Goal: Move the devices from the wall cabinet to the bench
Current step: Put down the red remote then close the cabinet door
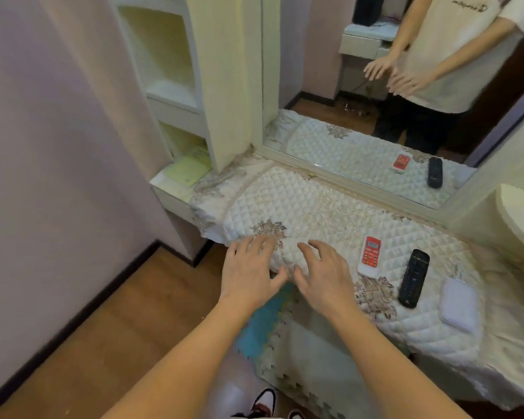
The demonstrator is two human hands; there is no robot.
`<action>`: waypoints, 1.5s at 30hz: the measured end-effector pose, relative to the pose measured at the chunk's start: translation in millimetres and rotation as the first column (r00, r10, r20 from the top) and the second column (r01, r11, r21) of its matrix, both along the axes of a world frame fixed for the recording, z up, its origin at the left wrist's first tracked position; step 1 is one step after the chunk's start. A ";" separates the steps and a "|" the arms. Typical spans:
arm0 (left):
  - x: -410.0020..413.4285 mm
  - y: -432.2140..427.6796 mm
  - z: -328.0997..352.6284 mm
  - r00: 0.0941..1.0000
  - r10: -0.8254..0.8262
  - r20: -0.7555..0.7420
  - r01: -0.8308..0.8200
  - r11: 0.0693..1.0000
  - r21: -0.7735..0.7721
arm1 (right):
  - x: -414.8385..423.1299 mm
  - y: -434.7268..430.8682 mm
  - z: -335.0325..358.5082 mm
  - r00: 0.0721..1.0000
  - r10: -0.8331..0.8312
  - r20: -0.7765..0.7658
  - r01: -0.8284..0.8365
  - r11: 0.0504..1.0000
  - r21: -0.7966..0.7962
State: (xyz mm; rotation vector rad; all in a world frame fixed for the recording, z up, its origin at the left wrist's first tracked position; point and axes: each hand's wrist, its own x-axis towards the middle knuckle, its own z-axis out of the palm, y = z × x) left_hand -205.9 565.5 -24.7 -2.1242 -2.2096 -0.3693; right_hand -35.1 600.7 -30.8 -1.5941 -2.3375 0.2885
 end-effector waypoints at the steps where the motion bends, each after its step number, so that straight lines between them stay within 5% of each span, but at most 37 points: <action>1: -6.6 -9.3 2.3 0.999 0.052 -0.008 -0.052 0.999 -0.004 | -9.3 -0.8 0.1 0.999 0.049 -0.008 -0.049 0.999 0.000; 12: -28.6 -151.0 8.9 0.828 0.560 -0.012 -0.560 0.826 -0.067 | -81.7 -57.2 -14.4 0.829 0.553 -0.078 -0.553 0.833 0.024; 22: -50.6 -347.0 19.7 0.386 0.922 -0.043 -0.923 0.385 -0.025 | -193.2 -196.8 -3.2 0.405 0.909 -0.096 -0.911 0.410 0.041; 33: -84.2 -519.8 30.5 -0.059 0.996 -0.074 -0.998 -0.060 -0.015 | -304.2 -369.3 14.7 -0.011 0.999 -0.031 -0.995 -0.008 0.101; 45: -257.7 -692.3 20.0 -0.185 0.983 -0.018 -0.980 -0.185 -0.068 | -492.4 -556.2 12.4 -0.117 0.993 0.016 -0.990 -0.118 0.073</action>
